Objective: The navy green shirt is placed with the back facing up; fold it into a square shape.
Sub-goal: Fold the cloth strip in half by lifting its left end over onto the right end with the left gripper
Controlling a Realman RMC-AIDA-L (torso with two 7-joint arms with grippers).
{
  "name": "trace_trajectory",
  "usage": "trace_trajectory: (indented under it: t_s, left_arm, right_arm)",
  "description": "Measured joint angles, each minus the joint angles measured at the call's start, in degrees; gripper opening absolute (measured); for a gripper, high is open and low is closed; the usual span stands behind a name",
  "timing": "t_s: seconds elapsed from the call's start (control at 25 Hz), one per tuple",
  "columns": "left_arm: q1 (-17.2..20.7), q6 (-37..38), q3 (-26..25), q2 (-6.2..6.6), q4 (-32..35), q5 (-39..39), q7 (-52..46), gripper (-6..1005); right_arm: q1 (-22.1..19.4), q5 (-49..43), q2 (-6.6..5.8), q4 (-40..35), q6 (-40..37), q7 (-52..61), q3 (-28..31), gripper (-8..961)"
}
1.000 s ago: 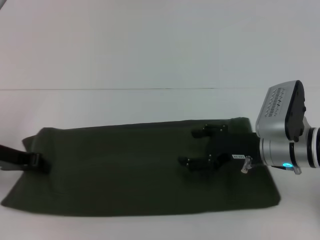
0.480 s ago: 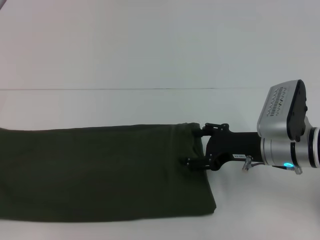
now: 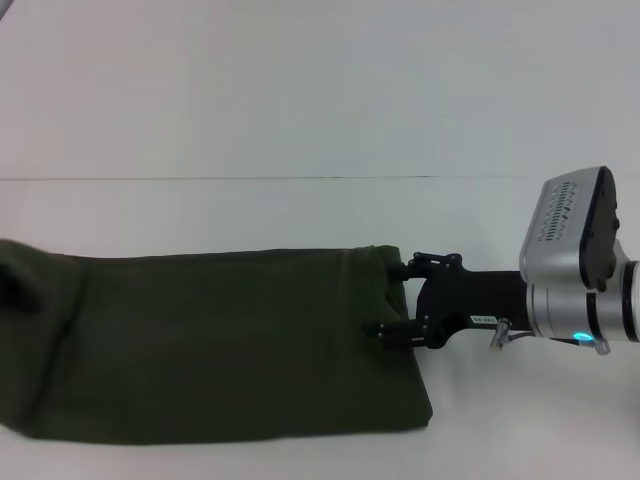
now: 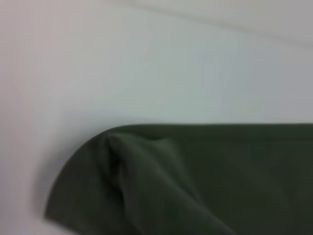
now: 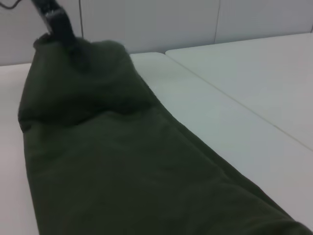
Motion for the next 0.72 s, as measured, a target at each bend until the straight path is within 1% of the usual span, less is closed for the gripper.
trace_trajectory:
  t_s: [0.04,0.16,0.28,0.36,0.48,0.56,0.6,0.64,0.72]
  left_arm:
    - [-0.3,2.4,-0.3,0.09,0.3,-2.6,0.0,113]
    - [-1.2,5.8,-0.3,0.12,0.3,-6.3,-1.0,113]
    - [-2.7,8.8,-0.3,-0.61,-0.4,-9.0,-3.3,113]
    - [-3.8,9.9,-0.3,-1.5,-1.7,-10.9,-4.5,112]
    - [-4.7,9.4,-0.3,-3.53,-3.8,-14.7,-6.1,112]
    - [-4.7,7.9,-0.4,-5.46,-5.2,-17.8,-6.8,111]
    - [-4.7,6.9,-0.4,-6.23,-5.7,-18.8,-6.9,110]
    - [-4.5,5.4,-0.4,-7.55,-6.3,-20.3,-7.1,110]
    - [-4.2,3.7,-0.3,-9.4,-6.7,-21.8,-7.1,109]
  right_arm:
    - [-0.4,0.0,-0.05,-0.3,-0.1,0.0,0.0,910]
    - [-1.8,0.0,-0.11,-1.1,-0.1,-0.1,0.1,910]
    - [-3.7,0.2,-0.12,-2.5,-0.2,-0.1,0.4,910]
    - [-5.1,0.3,-0.06,-3.3,-0.3,0.0,0.7,910]
    - [-6.7,1.1,-0.06,-4.1,-0.5,0.0,0.9,910]
    - [-7.5,1.6,-0.13,-4.4,-0.6,0.0,1.1,909]
    - [-7.8,1.9,-0.14,-4.4,-0.8,0.0,1.3,909]
    - [-8.0,2.1,-0.15,-4.4,-0.8,0.0,1.4,909]
    - [-8.5,2.2,-0.15,-4.4,-1.1,0.0,1.5,909]
